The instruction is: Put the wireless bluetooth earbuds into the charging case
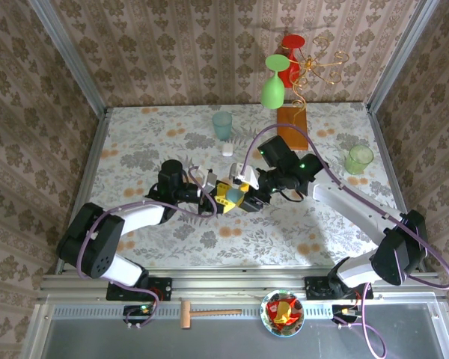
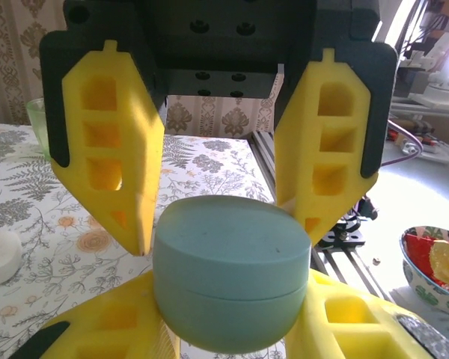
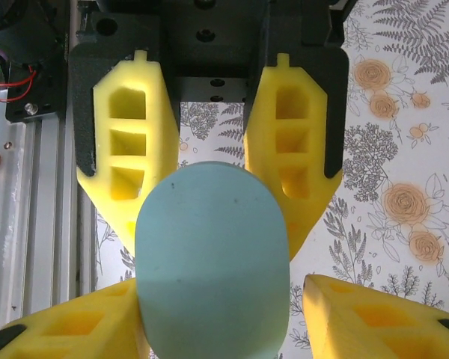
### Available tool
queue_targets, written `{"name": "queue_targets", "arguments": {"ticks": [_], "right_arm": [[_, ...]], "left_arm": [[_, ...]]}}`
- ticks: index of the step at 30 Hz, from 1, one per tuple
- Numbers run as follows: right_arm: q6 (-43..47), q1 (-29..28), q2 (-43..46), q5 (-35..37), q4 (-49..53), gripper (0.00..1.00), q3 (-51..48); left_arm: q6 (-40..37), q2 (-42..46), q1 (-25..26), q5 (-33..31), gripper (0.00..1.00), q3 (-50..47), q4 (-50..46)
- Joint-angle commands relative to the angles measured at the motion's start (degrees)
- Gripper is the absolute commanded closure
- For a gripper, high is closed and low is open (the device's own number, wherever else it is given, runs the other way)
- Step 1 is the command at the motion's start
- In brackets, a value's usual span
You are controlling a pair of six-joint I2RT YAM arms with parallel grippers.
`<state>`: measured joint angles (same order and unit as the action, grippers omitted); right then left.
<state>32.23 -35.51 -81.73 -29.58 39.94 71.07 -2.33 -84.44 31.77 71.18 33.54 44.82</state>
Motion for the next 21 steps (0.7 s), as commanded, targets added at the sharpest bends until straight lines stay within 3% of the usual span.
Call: {"name": "queue_targets", "arguments": {"ticks": [1,14,21], "right_arm": [[-2.35,1.97,1.58,-1.54,-2.29,0.46,-0.48],[-5.25,4.65,5.53,-1.44,-6.92,0.45,-2.62],[-6.40,4.74,7.10,-0.85,-10.31,0.37,-4.52]], "left_arm": [[-4.20,1.48,0.03,2.75,0.74,1.39,-4.65],[-5.39,1.65,-0.05,2.56,0.74,2.23,-6.17],[-4.87,2.06,-0.28,1.50,0.74,2.30,-5.79]]}}
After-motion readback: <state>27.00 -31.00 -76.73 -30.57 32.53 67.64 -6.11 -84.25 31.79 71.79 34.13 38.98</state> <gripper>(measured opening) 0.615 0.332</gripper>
